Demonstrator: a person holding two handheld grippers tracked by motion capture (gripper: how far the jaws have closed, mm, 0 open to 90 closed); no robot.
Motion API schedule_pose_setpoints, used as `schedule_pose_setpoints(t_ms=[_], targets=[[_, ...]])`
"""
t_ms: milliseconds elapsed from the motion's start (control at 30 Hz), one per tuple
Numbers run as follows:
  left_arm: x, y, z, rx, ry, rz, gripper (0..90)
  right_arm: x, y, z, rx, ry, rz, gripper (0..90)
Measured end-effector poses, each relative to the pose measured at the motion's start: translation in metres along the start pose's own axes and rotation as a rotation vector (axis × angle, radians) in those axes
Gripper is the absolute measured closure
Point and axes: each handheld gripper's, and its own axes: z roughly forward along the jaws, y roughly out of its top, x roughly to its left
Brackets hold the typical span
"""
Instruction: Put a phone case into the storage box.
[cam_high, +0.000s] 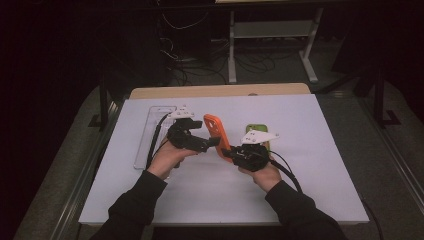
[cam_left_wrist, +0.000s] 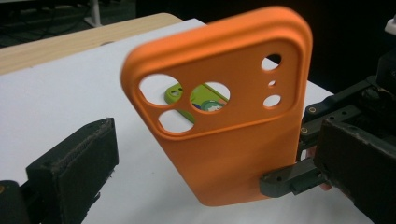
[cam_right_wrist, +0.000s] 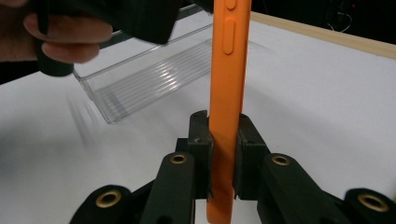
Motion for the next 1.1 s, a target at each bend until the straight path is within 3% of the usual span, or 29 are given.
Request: schedule_pose_setpoints(t_ms=[233,667,767,1100], targets=[[-0.001,0.002,0.006,-0.029,-0.015,-0.010,0.0,0.001,0.001,0.000,-0.009,0.006,0.016,78.5],[-0.002,0.003,0.016,-0.050,-0.019,0.014,0.0,0.003,0.001,0.001,-0.015,0.019,0.010,78.6],[-0.001,0.002,0.016,-0.060,-0.016,0.009,6.4,0.004,0.000,0.001,-0.017,0.016,0.009,78.6],[-0.004,0.000,0.017,-0.083,-0.016,0.011,11.5,0.003,-0.003,0.004,-0.004,0.010,-0.015,78.5]])
